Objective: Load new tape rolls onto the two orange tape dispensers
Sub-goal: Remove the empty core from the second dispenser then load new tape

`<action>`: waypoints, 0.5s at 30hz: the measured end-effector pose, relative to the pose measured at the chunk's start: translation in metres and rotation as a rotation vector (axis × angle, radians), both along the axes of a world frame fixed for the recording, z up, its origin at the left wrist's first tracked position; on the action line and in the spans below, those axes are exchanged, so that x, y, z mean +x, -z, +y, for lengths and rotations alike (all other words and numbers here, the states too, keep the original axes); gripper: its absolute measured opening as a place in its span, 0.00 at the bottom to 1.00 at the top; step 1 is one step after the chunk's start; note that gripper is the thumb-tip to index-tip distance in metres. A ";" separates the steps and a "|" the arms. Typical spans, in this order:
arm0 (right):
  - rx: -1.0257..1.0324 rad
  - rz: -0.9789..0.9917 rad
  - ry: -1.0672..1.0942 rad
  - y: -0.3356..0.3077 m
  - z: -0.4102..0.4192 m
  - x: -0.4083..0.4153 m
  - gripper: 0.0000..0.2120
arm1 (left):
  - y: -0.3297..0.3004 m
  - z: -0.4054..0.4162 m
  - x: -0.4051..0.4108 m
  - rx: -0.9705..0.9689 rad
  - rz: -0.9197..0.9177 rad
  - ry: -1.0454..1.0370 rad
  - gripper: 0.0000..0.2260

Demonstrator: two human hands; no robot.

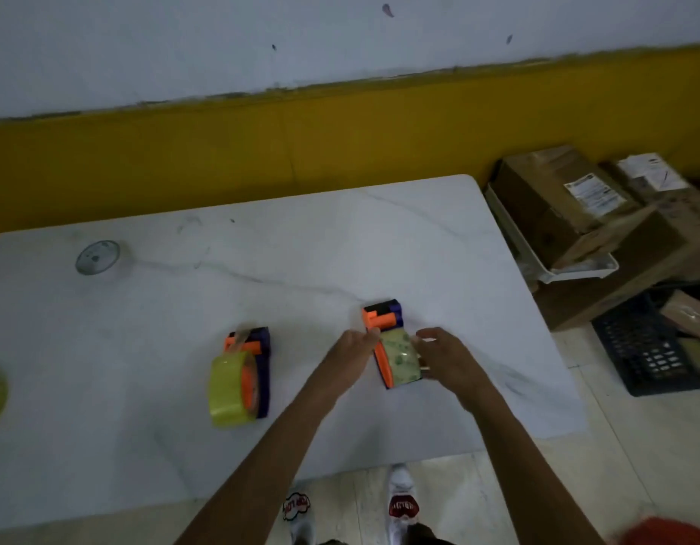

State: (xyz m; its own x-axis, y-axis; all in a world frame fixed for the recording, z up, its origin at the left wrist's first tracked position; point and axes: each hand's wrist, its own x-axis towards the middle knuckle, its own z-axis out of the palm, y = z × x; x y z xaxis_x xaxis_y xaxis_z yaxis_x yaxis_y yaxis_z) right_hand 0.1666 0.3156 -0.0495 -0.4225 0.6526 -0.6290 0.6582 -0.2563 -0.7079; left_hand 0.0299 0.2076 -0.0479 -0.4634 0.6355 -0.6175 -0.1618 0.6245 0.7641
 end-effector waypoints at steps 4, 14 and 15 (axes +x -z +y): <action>-0.058 0.181 0.056 0.010 -0.003 0.016 0.12 | 0.013 0.027 0.039 -0.075 -0.182 -0.240 0.17; 0.233 0.144 -0.157 -0.004 -0.004 0.014 0.16 | -0.011 0.031 0.047 -0.039 -0.106 -0.334 0.11; 0.220 0.154 -0.154 -0.006 0.000 0.013 0.17 | -0.014 0.032 0.045 -0.029 -0.105 -0.336 0.10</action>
State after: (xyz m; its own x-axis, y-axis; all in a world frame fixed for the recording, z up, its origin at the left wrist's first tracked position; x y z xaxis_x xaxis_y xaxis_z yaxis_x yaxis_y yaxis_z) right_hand 0.1796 0.3158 -0.0438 -0.6064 0.6869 -0.4005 0.5579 0.0087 -0.8299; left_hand 0.0749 0.2396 -0.0336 -0.5765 0.4395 -0.6888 -0.4388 0.5445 0.7148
